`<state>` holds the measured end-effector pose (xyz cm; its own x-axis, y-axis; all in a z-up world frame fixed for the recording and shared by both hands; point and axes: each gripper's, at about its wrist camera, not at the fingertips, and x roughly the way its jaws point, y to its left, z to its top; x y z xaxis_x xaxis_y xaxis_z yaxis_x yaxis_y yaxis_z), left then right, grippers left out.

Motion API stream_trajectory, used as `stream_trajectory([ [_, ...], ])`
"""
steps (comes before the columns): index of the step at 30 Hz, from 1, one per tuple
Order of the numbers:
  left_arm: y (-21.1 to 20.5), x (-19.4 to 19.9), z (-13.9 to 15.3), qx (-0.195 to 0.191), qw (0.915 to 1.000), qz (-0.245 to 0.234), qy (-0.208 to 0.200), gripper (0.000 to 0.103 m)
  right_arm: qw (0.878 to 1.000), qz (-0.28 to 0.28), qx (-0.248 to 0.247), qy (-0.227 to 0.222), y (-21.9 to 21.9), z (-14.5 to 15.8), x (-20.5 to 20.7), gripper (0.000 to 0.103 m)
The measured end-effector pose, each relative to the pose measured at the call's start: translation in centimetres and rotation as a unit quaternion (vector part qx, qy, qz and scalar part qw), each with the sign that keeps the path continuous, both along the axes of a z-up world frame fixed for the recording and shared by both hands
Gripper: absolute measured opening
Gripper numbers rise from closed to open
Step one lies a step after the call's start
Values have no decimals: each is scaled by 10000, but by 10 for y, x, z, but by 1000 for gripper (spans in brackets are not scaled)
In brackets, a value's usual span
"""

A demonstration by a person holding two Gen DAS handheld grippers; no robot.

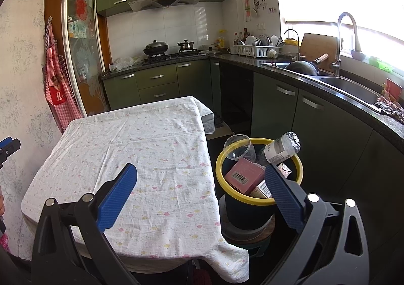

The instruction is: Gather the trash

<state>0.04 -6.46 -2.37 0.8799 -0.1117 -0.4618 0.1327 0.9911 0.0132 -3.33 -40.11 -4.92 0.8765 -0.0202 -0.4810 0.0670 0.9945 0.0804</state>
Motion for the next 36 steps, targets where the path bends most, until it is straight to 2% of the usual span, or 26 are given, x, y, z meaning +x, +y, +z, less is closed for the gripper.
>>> stream_trajectory([
  [23, -3, 4, -1, 58, 10000, -31, 71, 98, 10000, 2, 5, 20, 1, -4, 2, 96],
  [28, 0, 9, -3, -25, 10000, -1, 60, 98, 10000, 11, 17, 55, 4, -9, 3, 96],
  [33, -1, 24, -10, 37, 9994, -39, 334, 98, 9999, 38, 68, 102, 5, -12, 7, 96],
  [36, 2, 46, -17, 14, 9987, -42, 498, 98, 9997, 165, 49, 164, 9, -13, 18, 96],
])
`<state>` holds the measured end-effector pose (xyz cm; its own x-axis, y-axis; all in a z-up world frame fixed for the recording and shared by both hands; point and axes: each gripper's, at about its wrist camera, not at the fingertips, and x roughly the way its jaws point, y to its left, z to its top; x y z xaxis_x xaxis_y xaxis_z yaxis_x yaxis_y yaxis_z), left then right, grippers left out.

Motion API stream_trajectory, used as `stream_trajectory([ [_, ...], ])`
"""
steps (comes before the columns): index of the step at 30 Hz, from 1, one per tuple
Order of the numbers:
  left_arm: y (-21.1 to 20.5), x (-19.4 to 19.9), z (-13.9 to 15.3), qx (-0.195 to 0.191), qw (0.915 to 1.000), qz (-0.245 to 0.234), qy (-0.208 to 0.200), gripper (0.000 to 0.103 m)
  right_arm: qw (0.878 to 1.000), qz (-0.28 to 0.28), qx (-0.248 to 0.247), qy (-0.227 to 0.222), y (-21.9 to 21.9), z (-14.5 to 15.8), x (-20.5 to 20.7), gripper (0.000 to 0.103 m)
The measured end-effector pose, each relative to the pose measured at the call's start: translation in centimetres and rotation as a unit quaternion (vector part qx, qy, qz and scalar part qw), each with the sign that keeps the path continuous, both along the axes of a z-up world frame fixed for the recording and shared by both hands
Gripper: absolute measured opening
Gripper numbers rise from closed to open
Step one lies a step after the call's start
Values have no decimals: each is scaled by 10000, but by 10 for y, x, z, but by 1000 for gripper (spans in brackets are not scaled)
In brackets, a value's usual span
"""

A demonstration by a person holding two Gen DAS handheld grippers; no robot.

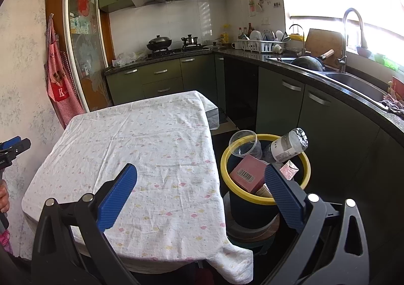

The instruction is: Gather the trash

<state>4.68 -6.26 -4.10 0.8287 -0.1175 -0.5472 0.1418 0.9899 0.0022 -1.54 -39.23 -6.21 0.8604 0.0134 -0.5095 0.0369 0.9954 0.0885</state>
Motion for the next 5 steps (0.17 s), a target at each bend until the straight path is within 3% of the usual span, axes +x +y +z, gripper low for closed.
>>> stream_trajectory([
  [5, 24, 78, -29, -349, 9979, 184, 505, 98, 9980, 557, 49, 305, 23, -8, 61, 96],
])
